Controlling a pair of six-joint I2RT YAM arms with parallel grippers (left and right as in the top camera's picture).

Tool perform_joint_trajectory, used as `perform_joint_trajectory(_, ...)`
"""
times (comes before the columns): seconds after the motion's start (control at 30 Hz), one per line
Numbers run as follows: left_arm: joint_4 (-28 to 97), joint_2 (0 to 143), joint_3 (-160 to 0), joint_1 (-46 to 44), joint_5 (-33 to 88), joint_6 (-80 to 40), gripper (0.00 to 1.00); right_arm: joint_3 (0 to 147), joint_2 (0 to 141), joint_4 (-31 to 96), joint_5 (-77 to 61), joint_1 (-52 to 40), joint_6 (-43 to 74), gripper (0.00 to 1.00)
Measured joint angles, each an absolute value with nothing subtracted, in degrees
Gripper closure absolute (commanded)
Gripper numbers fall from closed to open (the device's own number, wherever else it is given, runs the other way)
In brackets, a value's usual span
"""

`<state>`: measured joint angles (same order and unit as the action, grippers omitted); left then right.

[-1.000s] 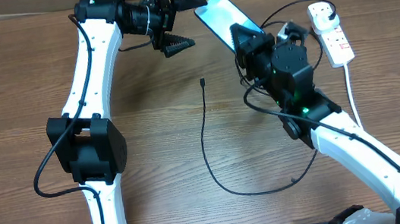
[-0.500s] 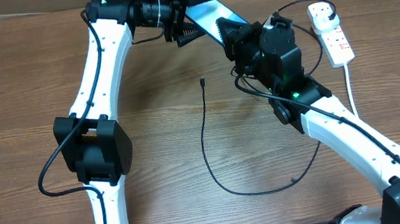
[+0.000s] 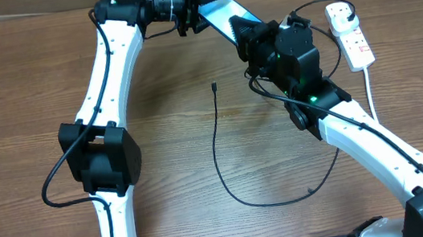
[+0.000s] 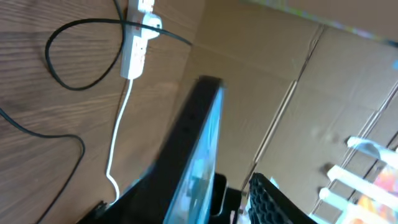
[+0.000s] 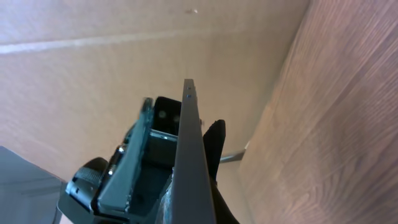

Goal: Plug charger to phone and switch on socket

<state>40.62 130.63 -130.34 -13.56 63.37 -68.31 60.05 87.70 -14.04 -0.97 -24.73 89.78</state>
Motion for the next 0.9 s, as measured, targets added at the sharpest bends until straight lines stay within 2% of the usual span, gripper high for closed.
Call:
perform_joint_trajectory(0.37,36.99,130.63,-130.32,-15.79,58.37,-72.51,0.74,60.34,89.69,-16.75,1.50,-23.99,93.23,0.96)
perform_joint_trajectory(0.47,36.49,130.63,-130.32,-15.84,57.91,-73.52,0.81,60.69,89.69,-16.69,1.96,-23.97,93.69,0.96)
perform_joint_trajectory(0.6,36.32,130.63,-130.32,-16.01,57.28,-73.95,0.94,60.86,89.69,-16.64,2.37,-23.83,94.87,0.96)
perform_joint_trajectory(0.9,35.29,130.63,-130.32,-16.25,56.64,-72.88,0.96,61.56,89.69,-15.27,1.91,-23.33,98.45,0.96)
